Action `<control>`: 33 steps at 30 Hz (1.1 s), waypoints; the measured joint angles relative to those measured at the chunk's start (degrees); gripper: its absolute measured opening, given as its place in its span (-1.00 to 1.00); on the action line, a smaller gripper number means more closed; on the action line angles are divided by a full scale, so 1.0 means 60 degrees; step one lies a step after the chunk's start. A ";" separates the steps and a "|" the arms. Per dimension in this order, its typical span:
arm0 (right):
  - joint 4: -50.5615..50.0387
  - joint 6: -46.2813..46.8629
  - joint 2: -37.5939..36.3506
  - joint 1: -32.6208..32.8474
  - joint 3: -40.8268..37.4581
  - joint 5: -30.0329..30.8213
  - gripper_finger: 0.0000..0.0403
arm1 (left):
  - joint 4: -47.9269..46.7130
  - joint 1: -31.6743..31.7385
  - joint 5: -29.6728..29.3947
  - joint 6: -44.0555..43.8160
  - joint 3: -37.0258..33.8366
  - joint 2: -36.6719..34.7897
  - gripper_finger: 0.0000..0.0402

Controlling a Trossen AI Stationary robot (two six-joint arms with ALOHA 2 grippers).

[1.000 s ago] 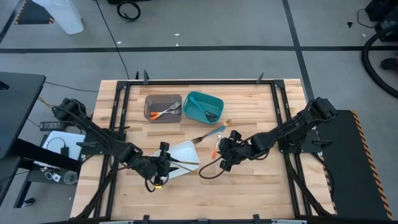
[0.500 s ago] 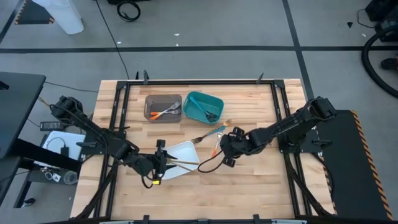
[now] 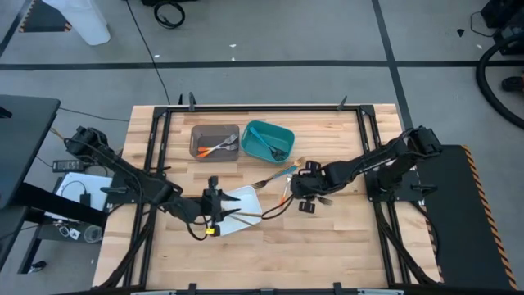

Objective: Sort silverware by color (type)
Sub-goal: Put the orange fork into the black bin

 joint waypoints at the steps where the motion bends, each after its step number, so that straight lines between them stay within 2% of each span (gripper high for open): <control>1: -0.0172 -0.0003 0.0000 -0.0049 0.0000 0.0002 -0.41 | 0.0132 0.0014 -0.0005 -0.0014 0.0001 -0.0002 -0.29; 12: -0.0514 -0.0625 0.0000 -0.0494 -0.0006 -0.0017 -0.40 | 0.0446 0.0203 0.0008 -0.1053 0.0004 0.0000 -0.29; 15: -0.0108 -0.1357 0.0000 -0.0491 -0.0009 -0.0003 -0.36 | 0.0514 0.0199 0.0015 -0.1071 0.0004 0.0002 -0.29; 20: 0.1584 -0.2163 0.0004 -0.0534 -0.0256 -0.0345 -0.21 | 0.0430 0.0177 0.0143 -0.1566 0.0004 0.0004 -0.29; 26: 0.2008 -0.2510 0.0087 -0.0617 -0.0270 -0.0466 -0.08 | 0.0336 0.0207 0.0635 -0.1767 0.0004 -0.0073 -0.29; 33: 0.2142 -0.3280 0.0157 -0.0941 -0.0003 -0.0877 -0.10 | 0.0156 0.0417 0.0672 -0.1749 0.0000 -0.0069 -0.29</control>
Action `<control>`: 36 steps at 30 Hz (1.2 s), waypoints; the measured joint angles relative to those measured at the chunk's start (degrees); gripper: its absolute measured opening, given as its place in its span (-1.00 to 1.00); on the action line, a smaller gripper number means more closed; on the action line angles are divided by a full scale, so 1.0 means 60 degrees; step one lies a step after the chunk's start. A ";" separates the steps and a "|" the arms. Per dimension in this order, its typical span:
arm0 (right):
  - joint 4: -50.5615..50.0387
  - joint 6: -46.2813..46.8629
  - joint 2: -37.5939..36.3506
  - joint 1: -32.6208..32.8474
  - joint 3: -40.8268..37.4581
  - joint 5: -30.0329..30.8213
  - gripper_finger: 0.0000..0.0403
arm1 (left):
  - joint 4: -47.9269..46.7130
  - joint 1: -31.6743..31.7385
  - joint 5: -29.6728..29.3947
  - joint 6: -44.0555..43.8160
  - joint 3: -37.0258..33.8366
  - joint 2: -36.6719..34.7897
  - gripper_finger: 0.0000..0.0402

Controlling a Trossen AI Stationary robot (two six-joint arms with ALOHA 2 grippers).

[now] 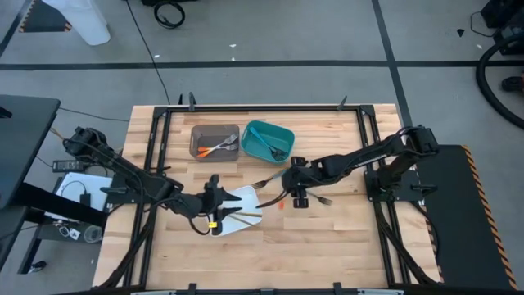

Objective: Sort silverware by color (type)
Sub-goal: Put the orange fork into the black bin

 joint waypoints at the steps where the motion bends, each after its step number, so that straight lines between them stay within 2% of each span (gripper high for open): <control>1: -0.0059 -0.0087 0.0072 -0.0063 0.0118 -0.0063 -0.10 | 0.0006 0.0039 -0.0002 0.0000 0.0000 0.0000 -0.29; 7: -0.0650 -0.0881 0.1003 -0.0187 0.0904 -0.0191 -0.11 | -0.0271 0.0048 0.0108 -0.0139 0.0028 0.0000 -0.29; 11: -0.1118 -0.1809 0.1495 -0.0200 0.1410 -0.0153 -0.11 | -0.1213 -0.0055 0.0527 -0.0529 0.0242 -0.0180 -0.29; 16: -0.1849 -0.3193 0.1817 -0.0422 0.1805 -0.0196 -0.15 | -0.2570 -0.0322 0.0552 -0.0760 0.0598 -0.0397 -0.29; 20: -0.1938 -0.4494 0.1959 -0.0683 0.1792 -0.0425 -0.19 | -0.2993 -0.0570 0.0593 -0.0963 0.0696 -0.0536 -0.29; 24: -0.1936 -0.5593 0.2154 -0.0810 0.1847 -0.0958 -0.21 | -0.2956 -0.0858 0.1227 -0.1181 0.0696 -0.0668 -0.29; 28: -0.2195 -0.5913 0.2488 -0.0971 0.1968 -0.1350 -0.22 | -0.2947 -0.1181 0.1872 -0.1260 0.0693 -0.0712 -0.29; 36: -0.2970 -0.6456 0.3234 -0.1116 0.2657 -0.1660 -0.26 | -0.2908 -0.1417 0.1987 -0.1671 0.0688 -0.0723 -0.29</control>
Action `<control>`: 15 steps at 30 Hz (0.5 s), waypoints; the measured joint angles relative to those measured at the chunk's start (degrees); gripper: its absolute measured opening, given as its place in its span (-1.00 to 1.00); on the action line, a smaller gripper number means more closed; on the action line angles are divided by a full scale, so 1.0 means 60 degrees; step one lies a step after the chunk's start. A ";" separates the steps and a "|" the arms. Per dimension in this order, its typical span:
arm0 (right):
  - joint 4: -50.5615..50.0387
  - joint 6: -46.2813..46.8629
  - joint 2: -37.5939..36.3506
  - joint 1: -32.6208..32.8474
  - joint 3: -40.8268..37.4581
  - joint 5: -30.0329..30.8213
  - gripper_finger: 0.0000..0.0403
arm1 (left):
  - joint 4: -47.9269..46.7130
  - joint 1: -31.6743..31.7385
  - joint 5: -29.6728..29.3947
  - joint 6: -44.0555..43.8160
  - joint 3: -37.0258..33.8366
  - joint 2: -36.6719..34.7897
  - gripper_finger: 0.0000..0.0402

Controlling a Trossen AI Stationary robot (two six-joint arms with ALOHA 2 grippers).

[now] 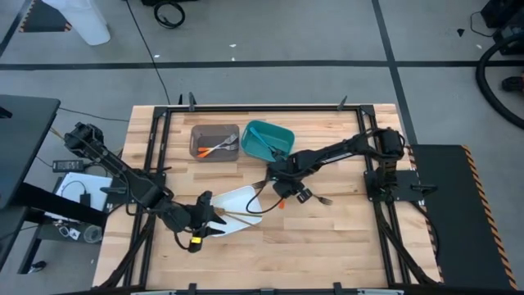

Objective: Sort silverware by color (type)
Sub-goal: Put the orange fork into the black bin

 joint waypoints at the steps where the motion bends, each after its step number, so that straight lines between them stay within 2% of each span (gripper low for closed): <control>1: -0.0100 -0.0053 0.0090 -0.0022 0.0098 -0.0004 -0.26 | -0.0004 0.0000 -0.0001 -0.0089 0.0000 -0.0009 -0.29; 5: -0.0326 -0.0258 0.0220 -0.0062 0.0299 -0.0102 -0.32 | -0.0023 0.0000 -0.0004 -0.0088 0.0000 -0.0009 -0.29; 15: -0.0770 -0.0043 0.0260 -0.0069 0.0348 -0.0535 -0.73 | -0.0059 0.0000 -0.0001 -0.0071 0.0000 -0.0009 -0.29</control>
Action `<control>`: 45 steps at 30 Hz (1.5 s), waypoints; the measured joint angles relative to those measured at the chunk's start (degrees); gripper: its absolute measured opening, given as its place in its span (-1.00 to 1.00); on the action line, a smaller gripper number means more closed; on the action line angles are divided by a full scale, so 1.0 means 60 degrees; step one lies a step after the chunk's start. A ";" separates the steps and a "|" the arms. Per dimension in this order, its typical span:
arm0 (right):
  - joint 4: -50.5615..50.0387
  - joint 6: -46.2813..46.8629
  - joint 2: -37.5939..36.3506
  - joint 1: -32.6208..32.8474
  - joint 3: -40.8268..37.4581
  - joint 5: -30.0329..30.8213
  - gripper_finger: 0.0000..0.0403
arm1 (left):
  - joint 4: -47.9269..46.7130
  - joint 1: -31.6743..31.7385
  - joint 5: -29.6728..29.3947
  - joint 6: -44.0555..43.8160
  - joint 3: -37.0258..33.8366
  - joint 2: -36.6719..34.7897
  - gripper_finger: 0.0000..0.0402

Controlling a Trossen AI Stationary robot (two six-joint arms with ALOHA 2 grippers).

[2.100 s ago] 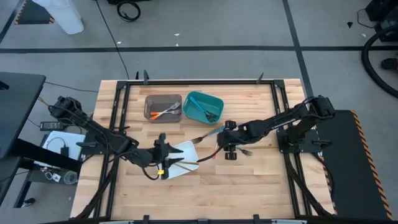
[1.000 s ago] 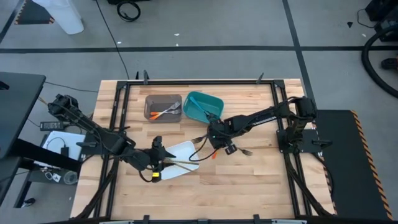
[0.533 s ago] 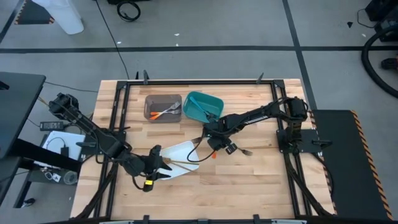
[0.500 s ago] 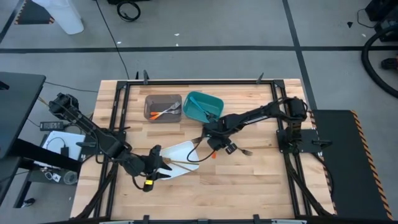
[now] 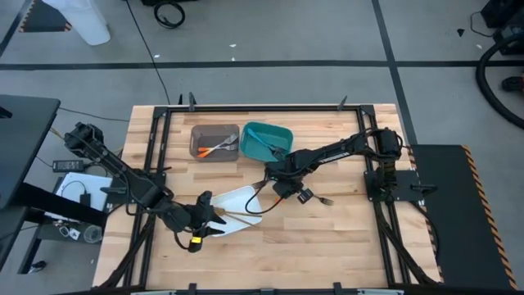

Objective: Sort silverware by color (type)
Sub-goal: Put the orange fork into the black bin

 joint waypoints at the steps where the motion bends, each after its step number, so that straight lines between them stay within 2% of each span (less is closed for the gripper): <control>1: -0.0026 0.0028 0.0000 0.0000 0.0000 -0.0001 -0.76 | -0.0003 0.0000 -0.0003 0.0004 0.0000 0.0000 -0.29; 7: -0.0049 0.0104 0.0004 0.0022 -0.0007 0.0129 -0.86 | -0.0001 0.0000 -0.0003 0.0004 0.0000 0.0000 -0.29; 27: 0.0027 0.0288 -0.0386 0.0182 -0.0069 0.0856 -0.92 | 0.0004 0.0014 -0.0003 0.0004 -0.0004 0.0000 -0.29; 40: -0.0137 0.1006 -0.0450 0.0297 -0.0046 0.1536 -0.92 | 0.0007 0.0022 -0.0039 -0.0001 -0.0004 0.0000 -0.29; 45: -0.0688 0.1356 -0.0528 0.0321 0.0418 0.1577 -0.92 | 0.0011 0.0049 -0.0071 0.0004 -0.0004 0.0000 -0.29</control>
